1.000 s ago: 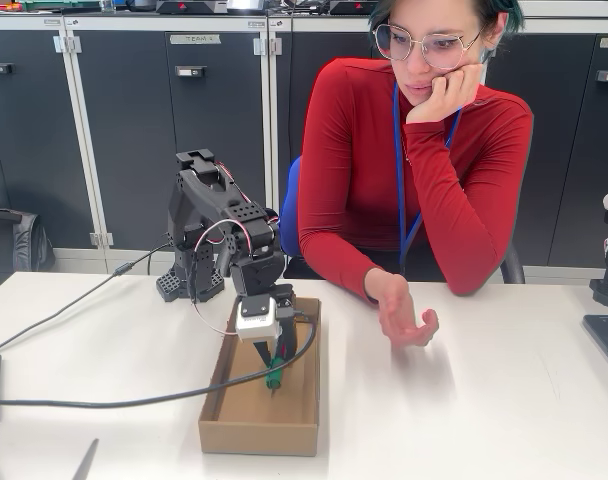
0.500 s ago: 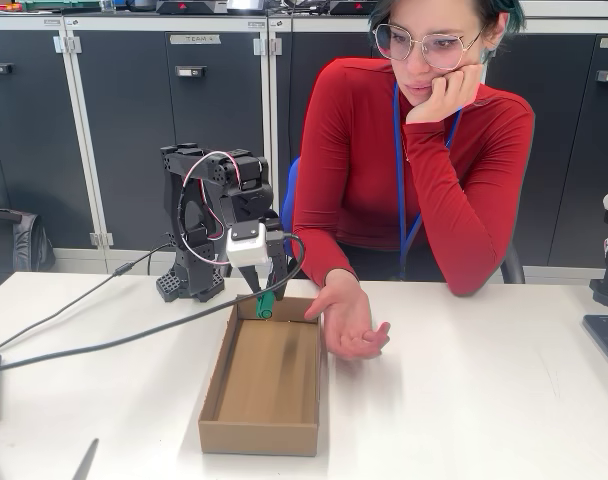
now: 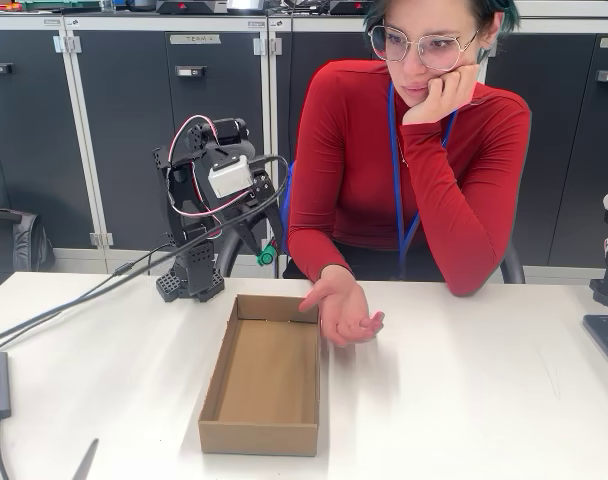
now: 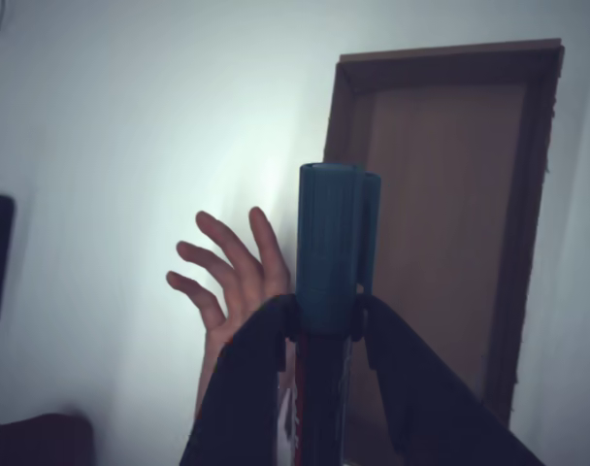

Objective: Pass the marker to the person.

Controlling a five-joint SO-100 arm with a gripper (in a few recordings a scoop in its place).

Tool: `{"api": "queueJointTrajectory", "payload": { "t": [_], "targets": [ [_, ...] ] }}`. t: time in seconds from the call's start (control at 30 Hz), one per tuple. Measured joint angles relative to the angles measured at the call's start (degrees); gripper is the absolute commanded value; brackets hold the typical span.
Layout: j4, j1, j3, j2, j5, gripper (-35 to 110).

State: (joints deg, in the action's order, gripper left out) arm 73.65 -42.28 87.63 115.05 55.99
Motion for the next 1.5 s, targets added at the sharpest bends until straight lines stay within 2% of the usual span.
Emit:
{"api": "queueJointTrajectory", "payload": {
  "t": [0.2, 0.43, 0.6, 0.83, 1.0, 1.3, 1.37, 1.5],
  "targets": [
    [-9.1, -1.5, 0.0, -0.4, -1.8, -5],
    [-16.5, -12.7, -1.1, -4.0, -1.1, -5],
    [-16.2, -21.5, -2.0, -4.7, -0.6, -5],
    [-11.1, -31.9, -5.4, -5.1, 7.8, -5],
    [-12.5, -32.7, -5.4, -5.1, 12.0, -5],
    [-16.0, -32.4, -5.4, -5.1, 9.6, -2],
    [-16.3, -32.4, -5.4, -5.1, 9.2, 3],
    [-16.3, -32.3, -5.4, -5.1, 9.2, 22]
  ]
}}
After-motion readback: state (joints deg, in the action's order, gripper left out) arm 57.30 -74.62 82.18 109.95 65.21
